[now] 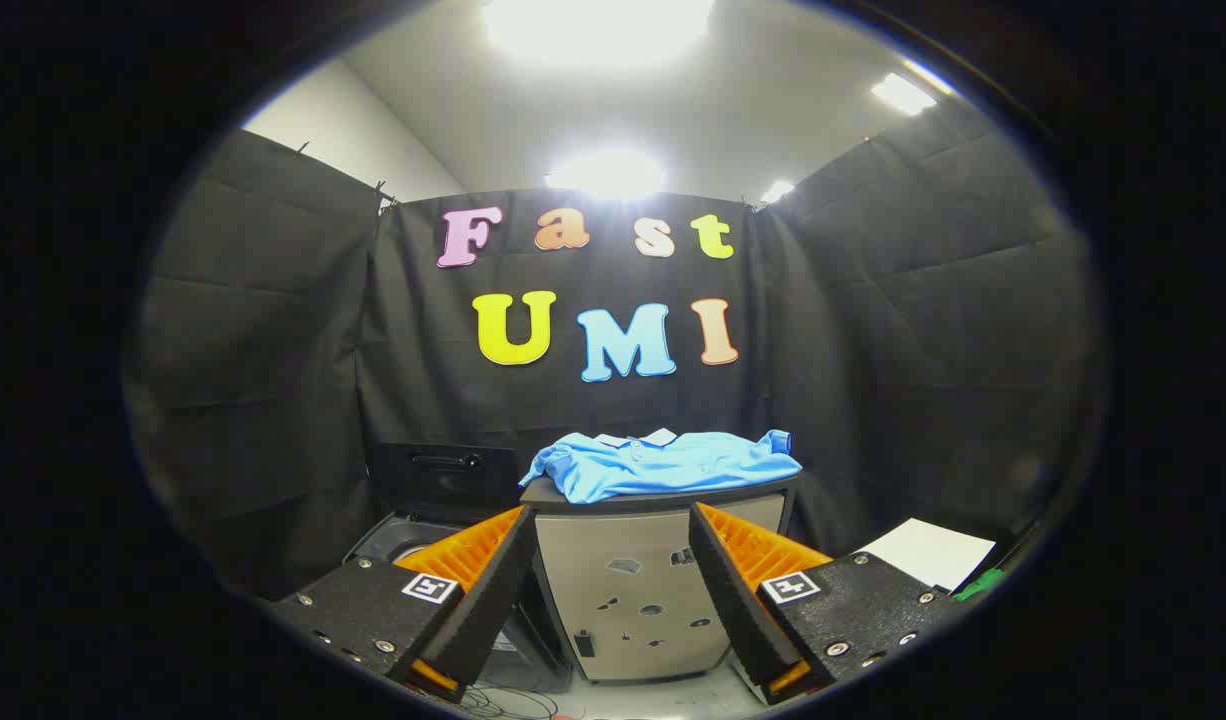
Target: Put the clothes into the washing machine and then close the washing machine lid.
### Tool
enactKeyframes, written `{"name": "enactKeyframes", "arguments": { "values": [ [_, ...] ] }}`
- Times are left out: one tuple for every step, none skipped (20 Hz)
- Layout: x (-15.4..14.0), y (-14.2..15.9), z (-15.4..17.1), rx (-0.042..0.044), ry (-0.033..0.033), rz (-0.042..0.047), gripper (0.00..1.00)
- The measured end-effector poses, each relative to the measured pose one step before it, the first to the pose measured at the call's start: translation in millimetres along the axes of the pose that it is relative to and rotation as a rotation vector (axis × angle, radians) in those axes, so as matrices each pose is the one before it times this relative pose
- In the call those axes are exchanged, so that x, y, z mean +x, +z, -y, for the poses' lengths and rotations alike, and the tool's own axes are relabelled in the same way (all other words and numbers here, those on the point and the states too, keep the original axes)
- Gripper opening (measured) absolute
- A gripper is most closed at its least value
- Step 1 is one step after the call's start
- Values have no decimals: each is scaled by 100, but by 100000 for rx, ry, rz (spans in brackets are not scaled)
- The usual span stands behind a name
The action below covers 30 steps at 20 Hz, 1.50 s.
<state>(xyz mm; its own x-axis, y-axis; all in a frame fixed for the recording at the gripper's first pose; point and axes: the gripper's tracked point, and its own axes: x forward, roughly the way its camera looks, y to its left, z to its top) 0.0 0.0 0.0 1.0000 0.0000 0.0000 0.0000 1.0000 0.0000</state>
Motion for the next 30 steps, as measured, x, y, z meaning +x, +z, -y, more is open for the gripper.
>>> {"name": "enactKeyframes", "arguments": {
  "values": [
    [77,65,-30,-412,70,76,95],
    [118,34,-22,-525,20,-61,95],
    [60,46,-46,-176,98,-49,95],
    [65,-38,-97,308,310,-73,95],
    [88,57,-211,612,496,-3,95],
    [81,6,-197,467,548,161,95],
    [79,111,-121,26,413,294,94],
    [192,-28,-23,-319,193,25,95],
    [123,-1,-17,-198,175,-241,94],
    [43,31,-22,316,459,-48,95],
    [-9,175,-150,253,796,488,95],
    [7,96,3,-157,395,362,95],
    [85,-138,155,-326,-248,-148,95],
    [90,-158,245,-170,-468,-174,95],
    [59,-186,175,232,-197,-422,95],
    [-21,-143,-56,264,158,-384,95],
    [-8,35,33,-162,168,91,95],
    [112,-73,138,-55,-80,-213,95],
    [97,40,-60,378,249,-180,95],
    [-9,-58,-216,734,541,121,94],
    [74,73,-326,858,788,160,94],
    [133,-90,-347,983,748,16,94],
    [49,-54,-512,794,1292,-349,94],
    [116,-145,-382,-103,1017,-420,94],
    [-14,-27,-285,-1046,637,-236,94],
    [41,52,-165,-1336,328,41,94],
    [166,-64,-101,-685,265,-564,94],
    [101,-145,-43,-30,244,-272,94],
    [118,107,-24,346,-168,-206,94],
    [180,-169,25,227,-155,-413,94]
  ]
}}
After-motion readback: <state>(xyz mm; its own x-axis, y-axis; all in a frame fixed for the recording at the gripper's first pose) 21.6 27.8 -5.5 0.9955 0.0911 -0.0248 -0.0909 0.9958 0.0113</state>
